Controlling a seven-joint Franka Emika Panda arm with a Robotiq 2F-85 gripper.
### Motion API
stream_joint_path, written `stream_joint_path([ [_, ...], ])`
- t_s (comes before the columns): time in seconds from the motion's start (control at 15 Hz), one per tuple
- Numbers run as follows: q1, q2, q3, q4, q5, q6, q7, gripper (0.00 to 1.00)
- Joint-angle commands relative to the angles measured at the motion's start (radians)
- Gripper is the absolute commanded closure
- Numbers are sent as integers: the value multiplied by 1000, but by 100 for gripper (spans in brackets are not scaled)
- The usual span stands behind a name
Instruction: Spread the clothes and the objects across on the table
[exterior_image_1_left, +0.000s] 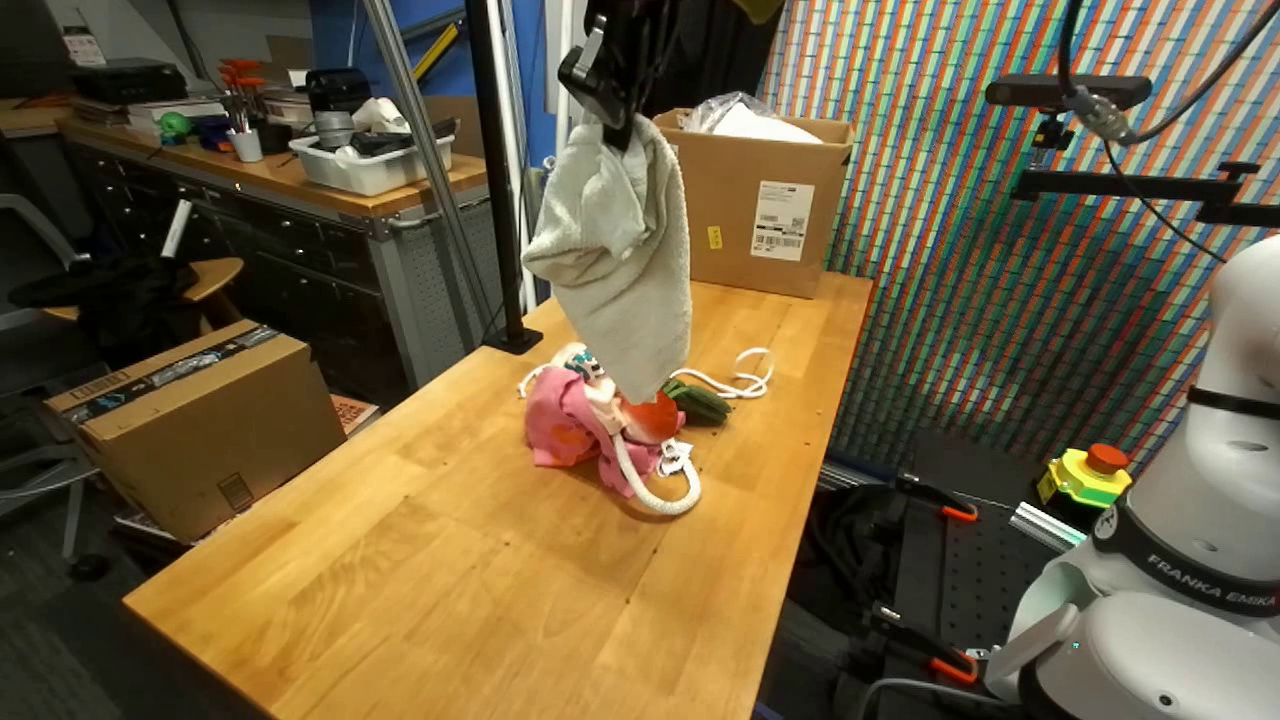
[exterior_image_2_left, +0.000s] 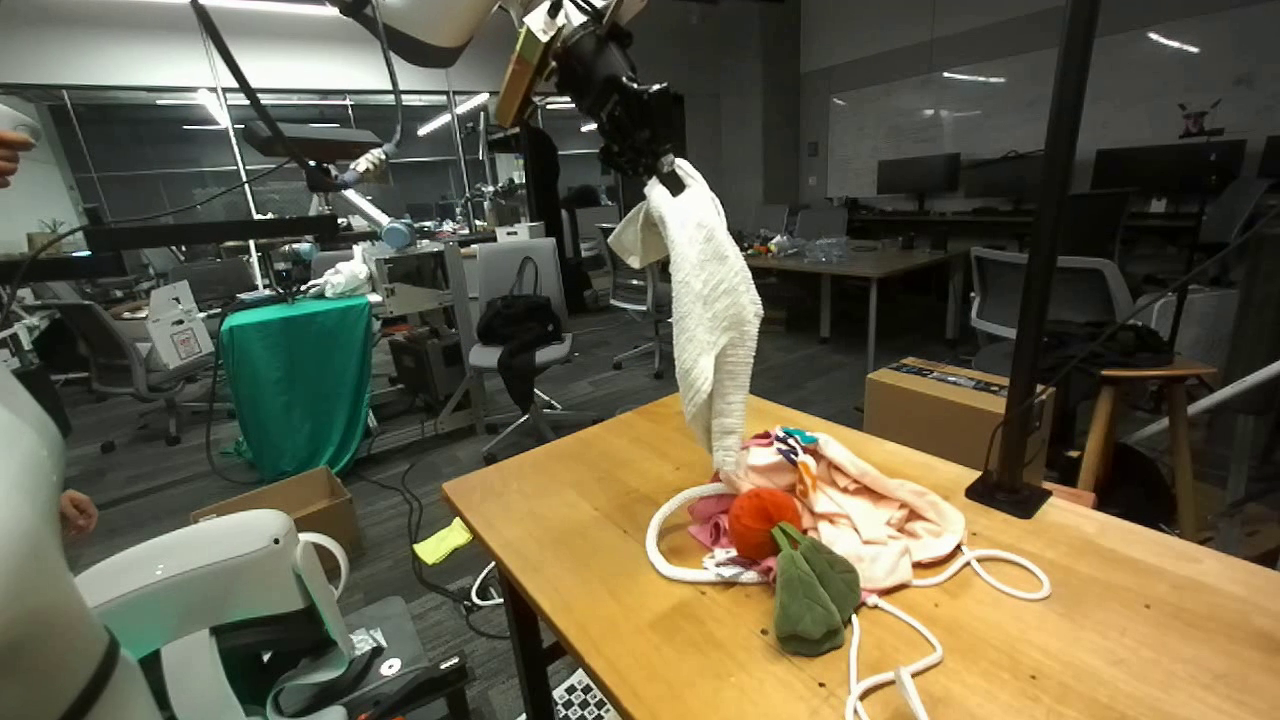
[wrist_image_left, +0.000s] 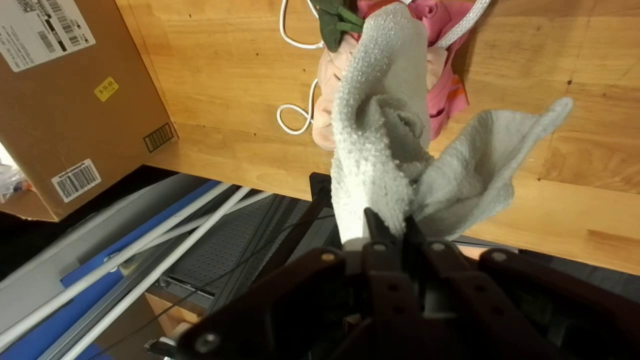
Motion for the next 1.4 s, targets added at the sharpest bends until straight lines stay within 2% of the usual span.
stream_joint_path([
  [0.0,21,41,34,88,5,-67,-26,95],
  [0.4,87,187,96,225,-20,-93,-10,95],
  [0.6,137,293,97,313,-52,-71,-9,95],
  [0.87,202,430,62,415,-78,-3,-18,95],
  [1.13,249,538,6,500,-56,83,-27,95],
  [1.33,291,600,-52,547,-76,165,41,95],
])
